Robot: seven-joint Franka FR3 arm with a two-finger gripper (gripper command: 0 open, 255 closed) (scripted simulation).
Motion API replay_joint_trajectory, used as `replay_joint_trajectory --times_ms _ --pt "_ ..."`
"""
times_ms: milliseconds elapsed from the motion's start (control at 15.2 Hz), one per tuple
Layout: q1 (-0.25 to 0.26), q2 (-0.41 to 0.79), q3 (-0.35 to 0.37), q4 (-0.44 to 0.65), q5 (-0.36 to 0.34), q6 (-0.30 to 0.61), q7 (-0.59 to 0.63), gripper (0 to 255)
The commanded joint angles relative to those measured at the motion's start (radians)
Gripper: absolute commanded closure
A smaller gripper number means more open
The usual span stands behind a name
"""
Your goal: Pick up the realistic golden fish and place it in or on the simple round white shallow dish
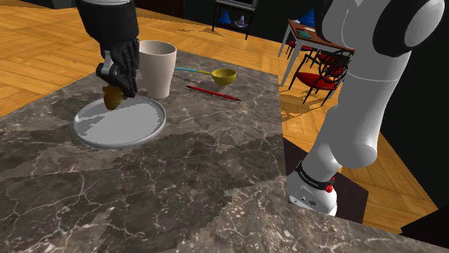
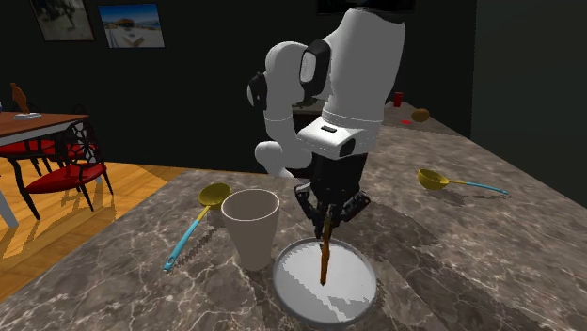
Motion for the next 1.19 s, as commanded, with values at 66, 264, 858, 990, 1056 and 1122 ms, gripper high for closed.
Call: replay_joint_trajectory --times_ms 66,264,858,990,1056,1122 --pt "-0.007 -0.007 -0.001 -0.046 0.004 0.04 0.005 255" --pt "-0.014 -0.014 -0.002 -0.095 0.007 0.083 0.009 255" --pt "-0.019 -0.018 -0.003 -0.134 0.008 0.118 0.013 255" --pt "-0.019 -0.018 -0.003 -0.133 0.008 0.118 0.013 255" --pt "-0.019 -0.018 -0.003 -0.133 0.008 0.118 0.013 0" --pt "-0.019 -0.018 -0.003 -0.133 0.008 0.118 0.013 0"
